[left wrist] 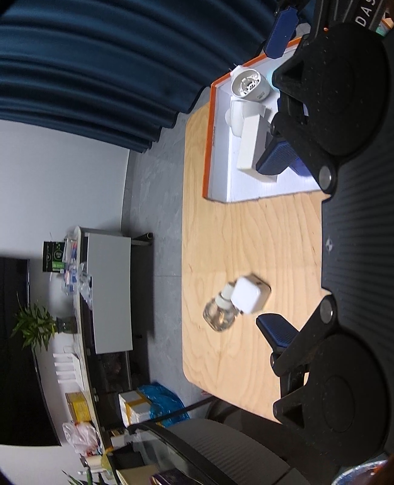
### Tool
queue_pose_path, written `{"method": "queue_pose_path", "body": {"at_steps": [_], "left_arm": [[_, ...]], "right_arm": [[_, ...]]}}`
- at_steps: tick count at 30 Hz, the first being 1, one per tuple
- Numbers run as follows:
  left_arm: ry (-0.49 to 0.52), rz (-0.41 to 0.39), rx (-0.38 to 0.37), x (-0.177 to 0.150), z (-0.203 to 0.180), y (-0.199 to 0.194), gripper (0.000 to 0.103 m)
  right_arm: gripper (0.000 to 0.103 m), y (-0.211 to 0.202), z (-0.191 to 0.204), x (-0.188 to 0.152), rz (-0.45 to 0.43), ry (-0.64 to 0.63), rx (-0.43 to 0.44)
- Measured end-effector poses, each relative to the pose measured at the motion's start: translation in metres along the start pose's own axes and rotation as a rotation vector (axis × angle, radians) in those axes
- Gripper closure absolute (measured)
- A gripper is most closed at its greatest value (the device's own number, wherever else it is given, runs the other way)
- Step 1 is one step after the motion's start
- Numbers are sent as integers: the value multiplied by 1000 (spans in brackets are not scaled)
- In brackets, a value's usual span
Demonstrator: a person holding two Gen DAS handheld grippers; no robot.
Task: Organize rigid objects
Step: 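Withdraw both grippers toward the glass plug device and white cube plug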
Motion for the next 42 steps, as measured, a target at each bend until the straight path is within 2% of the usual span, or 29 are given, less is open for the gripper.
{"method": "queue_pose_path", "body": {"at_steps": [23, 42], "left_arm": [[-94, -6, 89, -23, 70, -26, 2], [-114, -19, 113, -22, 86, -28, 2]], "right_arm": [[22, 10, 57, -10, 42, -73, 88], [22, 25, 86, -18, 76, -109, 124]]}}
Point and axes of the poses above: each gripper's, at about its wrist camera, not at the fingertips, and y roughly the way its jaws point, z to its left, x to its top, the point moved 6 cm from there along y, roughly the way its jaws point, and after that the axes turned 6 degrees about -z, right-handed, at the moved point
